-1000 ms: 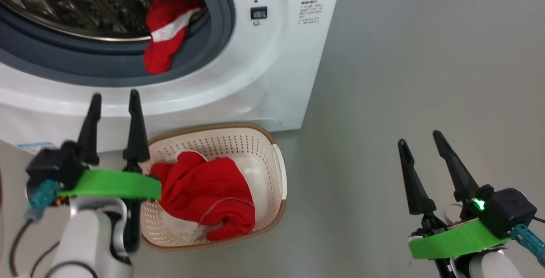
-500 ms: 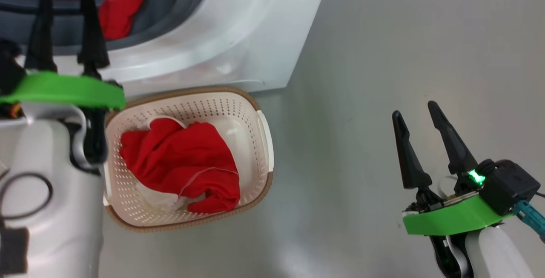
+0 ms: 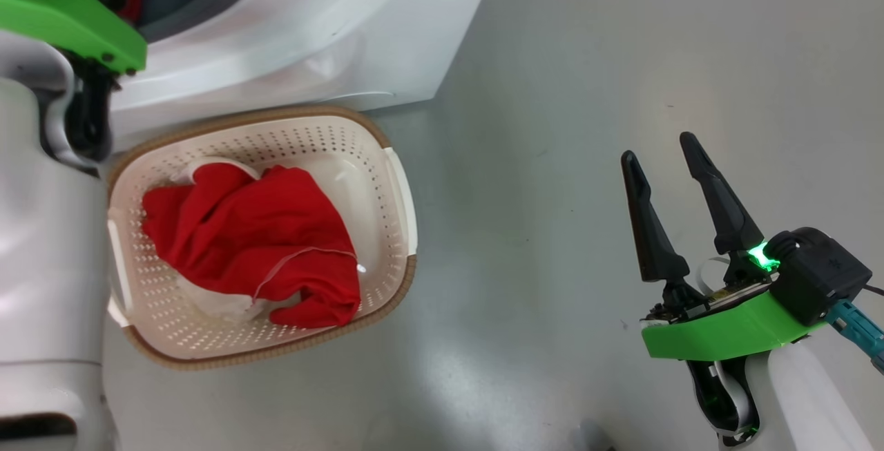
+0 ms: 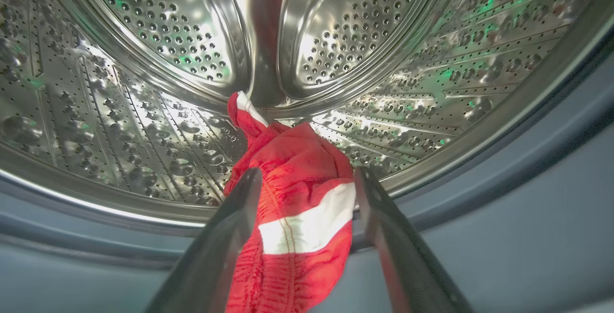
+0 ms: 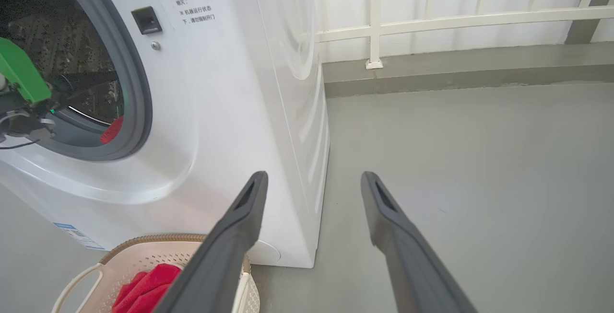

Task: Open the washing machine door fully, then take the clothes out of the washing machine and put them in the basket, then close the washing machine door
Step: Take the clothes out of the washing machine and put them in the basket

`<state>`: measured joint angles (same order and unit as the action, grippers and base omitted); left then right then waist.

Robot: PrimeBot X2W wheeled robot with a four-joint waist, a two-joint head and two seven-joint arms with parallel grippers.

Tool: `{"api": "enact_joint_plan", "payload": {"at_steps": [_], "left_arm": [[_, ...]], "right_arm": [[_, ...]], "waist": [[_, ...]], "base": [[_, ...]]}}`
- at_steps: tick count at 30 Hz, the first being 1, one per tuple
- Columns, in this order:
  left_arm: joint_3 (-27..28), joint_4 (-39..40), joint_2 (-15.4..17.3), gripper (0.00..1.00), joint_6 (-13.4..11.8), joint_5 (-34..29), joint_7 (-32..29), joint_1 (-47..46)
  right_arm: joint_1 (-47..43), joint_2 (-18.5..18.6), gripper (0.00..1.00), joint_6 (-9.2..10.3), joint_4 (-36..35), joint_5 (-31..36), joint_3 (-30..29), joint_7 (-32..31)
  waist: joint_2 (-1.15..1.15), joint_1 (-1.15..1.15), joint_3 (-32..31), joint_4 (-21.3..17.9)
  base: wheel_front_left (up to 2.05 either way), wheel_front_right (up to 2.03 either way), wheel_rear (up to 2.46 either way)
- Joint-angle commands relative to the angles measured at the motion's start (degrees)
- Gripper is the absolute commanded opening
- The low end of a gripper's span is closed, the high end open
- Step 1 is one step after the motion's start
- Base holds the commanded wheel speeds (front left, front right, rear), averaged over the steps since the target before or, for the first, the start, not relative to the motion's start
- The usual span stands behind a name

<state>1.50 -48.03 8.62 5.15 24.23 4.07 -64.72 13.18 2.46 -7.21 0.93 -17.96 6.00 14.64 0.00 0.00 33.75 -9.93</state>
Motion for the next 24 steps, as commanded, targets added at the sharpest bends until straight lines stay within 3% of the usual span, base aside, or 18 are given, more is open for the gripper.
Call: {"api": "enact_joint_plan", "payload": {"at_steps": [1,12,24], "left_arm": [[0.5,0.6,2.6,1.00,0.0,-0.4,-0.7,-1.1],[-1.7,-9.5,6.1,1.00,-1.9,-1.6,-10.8,-7.7],[-5.7,-16.1,8.5,1.00,-4.0,-4.9,-15.0,-10.2]], "right_arm": [[0.3,0.4,1.00,-0.28,-1.1,-0.9,1.3,0.4],[1.1,0.4,1.00,-0.28,-6.1,-2.0,1.0,0.4],[0.4,0.4,1.00,-0.28,-9.1,-2.8,1.6,0.4]], "waist": [[0.00,0.00,0.4,-0.6],[0.00,0.00,1.4,-3.0],[0.00,0.00,1.5,-4.3]], "base": [[0.00,0.00,0.00],[0.00,0.00,0.00],[0.00,0.00,0.00]]}}
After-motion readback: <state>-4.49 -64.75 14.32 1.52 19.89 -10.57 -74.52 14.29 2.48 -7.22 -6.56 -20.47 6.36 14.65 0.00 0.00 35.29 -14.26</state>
